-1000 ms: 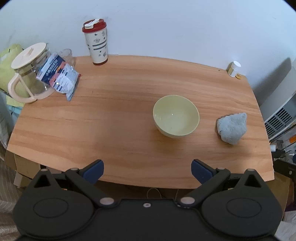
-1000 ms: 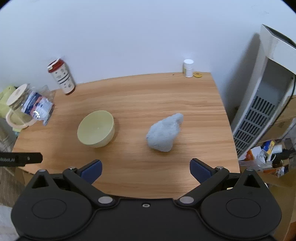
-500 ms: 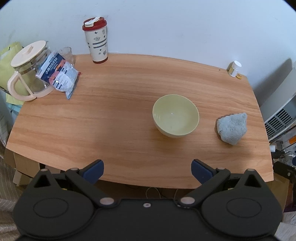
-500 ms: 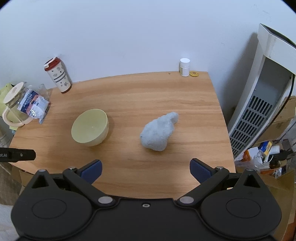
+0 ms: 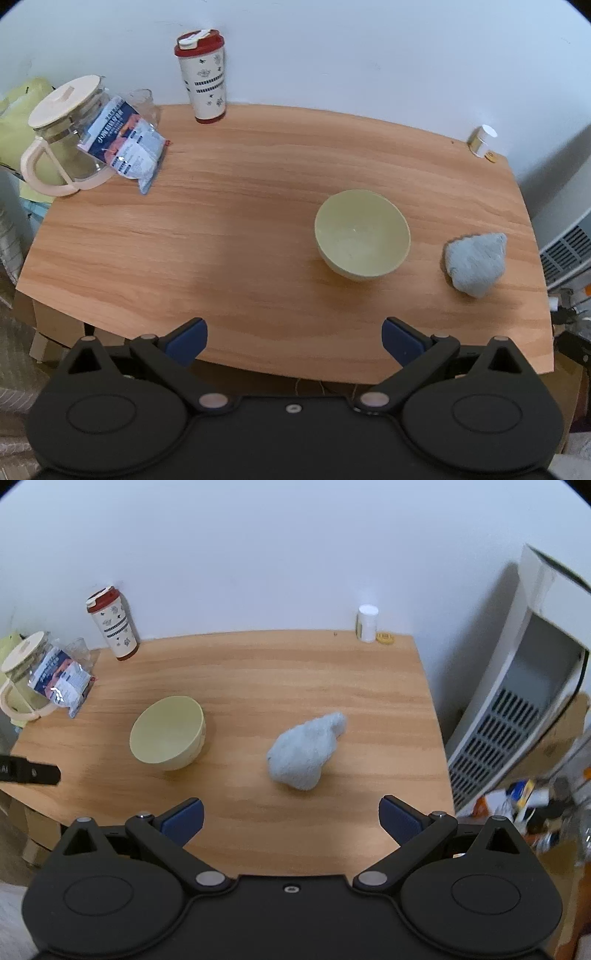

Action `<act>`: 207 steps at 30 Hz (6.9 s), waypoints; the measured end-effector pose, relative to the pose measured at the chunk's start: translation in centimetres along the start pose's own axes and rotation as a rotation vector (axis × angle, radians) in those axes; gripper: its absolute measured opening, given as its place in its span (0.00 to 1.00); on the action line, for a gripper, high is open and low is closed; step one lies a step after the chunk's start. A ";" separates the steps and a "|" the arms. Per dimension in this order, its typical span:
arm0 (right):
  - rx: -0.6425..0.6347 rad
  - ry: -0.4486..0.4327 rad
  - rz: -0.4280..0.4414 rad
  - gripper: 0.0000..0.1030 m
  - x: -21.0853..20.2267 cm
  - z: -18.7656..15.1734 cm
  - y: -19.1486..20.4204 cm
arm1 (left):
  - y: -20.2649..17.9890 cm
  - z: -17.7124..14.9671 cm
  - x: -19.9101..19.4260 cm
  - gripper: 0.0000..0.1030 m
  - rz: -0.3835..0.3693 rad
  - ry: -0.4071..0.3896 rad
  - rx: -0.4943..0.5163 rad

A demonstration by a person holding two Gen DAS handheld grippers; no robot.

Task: Clean bowl
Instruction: 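Move both tools toward the table, approaching the grey towel and bowl, then grasp the grey towel with the right tool while the left tool approaches the bowl rim, then close the left tool on the yellow-green bowl rim, then lift the bowl with the left tool and tilt it toward the right tool, then wipe the bowl's outer side with the towel in the right tool while the left tool holds it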

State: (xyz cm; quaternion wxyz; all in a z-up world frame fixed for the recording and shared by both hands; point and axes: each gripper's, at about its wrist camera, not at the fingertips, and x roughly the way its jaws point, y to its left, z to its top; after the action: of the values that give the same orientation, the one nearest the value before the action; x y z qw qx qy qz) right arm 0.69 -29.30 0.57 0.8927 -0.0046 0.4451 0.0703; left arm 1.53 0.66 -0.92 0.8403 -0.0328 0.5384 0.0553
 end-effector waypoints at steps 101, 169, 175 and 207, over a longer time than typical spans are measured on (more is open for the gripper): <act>0.030 0.201 0.279 0.33 15.6 1.0 -4.4 | 2.7 7.4 25.7 0.23 -0.501 0.200 0.065; -0.140 0.017 0.477 0.32 13.0 4.9 4.6 | 1.4 5.6 17.6 0.11 -0.667 -0.033 -0.460; -0.119 0.015 0.498 0.32 13.9 4.4 5.4 | 1.9 4.9 16.9 0.11 -0.673 -0.039 -0.460; -0.114 -0.066 0.502 0.32 9.3 3.0 5.1 | 1.1 4.6 17.1 0.13 -0.607 -0.031 -0.489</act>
State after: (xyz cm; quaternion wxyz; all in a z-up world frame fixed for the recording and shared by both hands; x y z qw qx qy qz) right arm 7.97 -22.93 -4.74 0.8597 0.0580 0.3980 0.3150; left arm 12.59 3.29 -14.57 0.7937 -0.3893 0.4623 -0.0686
